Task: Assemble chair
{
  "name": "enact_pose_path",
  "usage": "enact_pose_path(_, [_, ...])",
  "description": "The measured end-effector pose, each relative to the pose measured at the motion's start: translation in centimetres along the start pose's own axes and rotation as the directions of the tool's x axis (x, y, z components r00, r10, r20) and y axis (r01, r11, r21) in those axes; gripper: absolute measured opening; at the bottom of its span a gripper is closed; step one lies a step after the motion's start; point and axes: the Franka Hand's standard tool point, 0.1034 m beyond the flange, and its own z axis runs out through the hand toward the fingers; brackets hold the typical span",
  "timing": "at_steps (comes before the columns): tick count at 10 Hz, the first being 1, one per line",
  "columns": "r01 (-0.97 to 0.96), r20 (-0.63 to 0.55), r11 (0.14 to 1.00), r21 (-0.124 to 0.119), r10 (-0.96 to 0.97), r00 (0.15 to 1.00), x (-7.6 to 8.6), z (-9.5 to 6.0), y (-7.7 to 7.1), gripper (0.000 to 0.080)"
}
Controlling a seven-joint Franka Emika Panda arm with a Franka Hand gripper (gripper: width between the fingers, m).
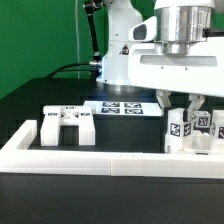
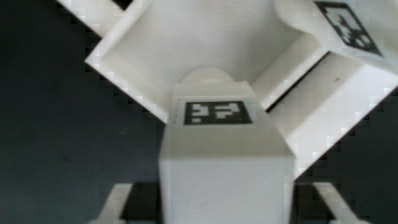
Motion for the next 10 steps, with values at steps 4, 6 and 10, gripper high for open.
enact_pose_path(4, [-0.397,-0.006,0.918,0.006,0.397,0.918,0.28,-0.04,0.27,0.0291])
enact_pose_path(6, [-0.532,-0.006,0.847,0.006,0.532,0.846,0.45,-0.06,0.43,0.0291])
enact_pose_path(10, [-0.813,0.006,0.583,-0.006,0.813,0.583,0.29,0.04,0.69,0.0294])
